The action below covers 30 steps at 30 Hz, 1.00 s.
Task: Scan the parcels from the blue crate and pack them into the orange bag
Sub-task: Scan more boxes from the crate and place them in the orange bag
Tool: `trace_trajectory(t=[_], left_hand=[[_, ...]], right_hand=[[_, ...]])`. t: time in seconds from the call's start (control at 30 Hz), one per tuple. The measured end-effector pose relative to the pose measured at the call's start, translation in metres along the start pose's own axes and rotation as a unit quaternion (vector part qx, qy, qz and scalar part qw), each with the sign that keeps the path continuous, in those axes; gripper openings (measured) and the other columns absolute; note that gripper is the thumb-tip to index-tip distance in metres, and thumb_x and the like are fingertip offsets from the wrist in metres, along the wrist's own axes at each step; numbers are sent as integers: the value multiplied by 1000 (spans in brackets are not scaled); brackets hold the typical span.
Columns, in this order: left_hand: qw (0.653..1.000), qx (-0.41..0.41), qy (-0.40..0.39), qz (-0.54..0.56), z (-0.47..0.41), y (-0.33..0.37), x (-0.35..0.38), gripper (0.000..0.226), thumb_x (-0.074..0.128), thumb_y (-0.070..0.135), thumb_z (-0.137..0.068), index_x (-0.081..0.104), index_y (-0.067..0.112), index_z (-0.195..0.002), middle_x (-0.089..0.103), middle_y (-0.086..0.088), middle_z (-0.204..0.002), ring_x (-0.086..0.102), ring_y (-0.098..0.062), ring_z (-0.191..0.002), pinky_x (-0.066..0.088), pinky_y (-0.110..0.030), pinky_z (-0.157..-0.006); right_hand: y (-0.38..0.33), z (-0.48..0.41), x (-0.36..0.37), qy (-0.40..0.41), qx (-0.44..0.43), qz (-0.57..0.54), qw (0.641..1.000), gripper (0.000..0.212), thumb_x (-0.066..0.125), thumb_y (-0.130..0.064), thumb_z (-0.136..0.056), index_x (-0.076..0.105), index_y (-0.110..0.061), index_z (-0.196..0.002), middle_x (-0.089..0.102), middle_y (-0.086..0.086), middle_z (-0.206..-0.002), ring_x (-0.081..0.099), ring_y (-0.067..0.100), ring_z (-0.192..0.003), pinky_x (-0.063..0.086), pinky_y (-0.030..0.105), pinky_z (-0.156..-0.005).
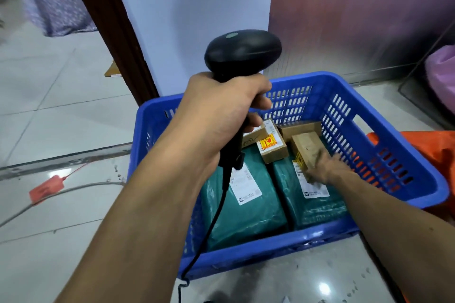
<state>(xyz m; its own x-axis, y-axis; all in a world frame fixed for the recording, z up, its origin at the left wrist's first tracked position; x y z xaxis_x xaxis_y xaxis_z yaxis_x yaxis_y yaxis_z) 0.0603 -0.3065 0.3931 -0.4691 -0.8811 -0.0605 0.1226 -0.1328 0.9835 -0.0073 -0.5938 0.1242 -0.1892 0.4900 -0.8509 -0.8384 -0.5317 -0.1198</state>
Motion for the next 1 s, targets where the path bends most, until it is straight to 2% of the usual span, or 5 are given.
trace_trajectory(t=[0.17, 0.63, 0.83, 0.93, 1.0], left_hand=[[1000, 3, 2, 12, 1, 0, 1, 11, 74, 16, -89, 73, 8, -95, 78, -4, -76, 58, -14, -54, 54, -25, -58], [998, 59, 17, 32, 17, 15, 15, 6, 71, 9, -90, 70, 9, -84, 73, -3, -68, 54, -14, -49, 50, -25, -50], [997, 78, -10, -20, 37, 15, 25, 7, 72, 10, -91, 73, 10, -84, 73, 0, -68, 55, -11, -48, 47, -19, -49], [996, 74, -16, -46, 48, 12, 25, 8, 73, 10, -91, 74, 8, -83, 73, -1, -68, 56, -11, -47, 45, -16, -47], [996, 74, -17, -53, 55, 9, 26, 9, 73, 9, -91, 75, 6, -83, 73, -2, -68, 56, -11, -48, 45, -16, -47]], right_hand=[[-2, 7, -1, -21, 23, -21, 999, 102, 72, -52, -89, 11, -8, -156, 30, 26, -152, 41, 42, -137, 38, 48, -113], [57, 99, -73, 94, -132, -194, 968, 71, 61, -55, -93, 37, -20, -149, 58, 6, -133, 62, 22, -105, 48, 37, -82], [91, 160, -117, 157, -196, -291, 923, 53, 73, -45, -88, 52, -26, -133, 68, -3, -114, 66, 20, -105, 49, 41, -98], [106, 188, -127, 152, -222, -389, 881, 67, 80, -64, -72, 59, -27, -125, 76, -5, -106, 73, 14, -101, 53, 43, -98], [114, 212, -130, 139, -235, -424, 863, 47, 77, -46, -85, 61, -25, -124, 78, -8, -100, 75, 11, -95, 54, 41, -96]])
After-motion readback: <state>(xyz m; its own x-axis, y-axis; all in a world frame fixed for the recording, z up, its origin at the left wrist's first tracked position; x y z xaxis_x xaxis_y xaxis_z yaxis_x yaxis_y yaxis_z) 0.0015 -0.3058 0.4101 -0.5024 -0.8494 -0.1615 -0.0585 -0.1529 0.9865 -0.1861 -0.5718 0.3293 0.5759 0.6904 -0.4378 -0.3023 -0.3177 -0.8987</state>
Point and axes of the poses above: each hand's wrist, its own z-axis away from the middle knuckle, its own x-axis out of the palm, y = z × x, the point moved 2 cm from there along -z, towards the middle knuckle
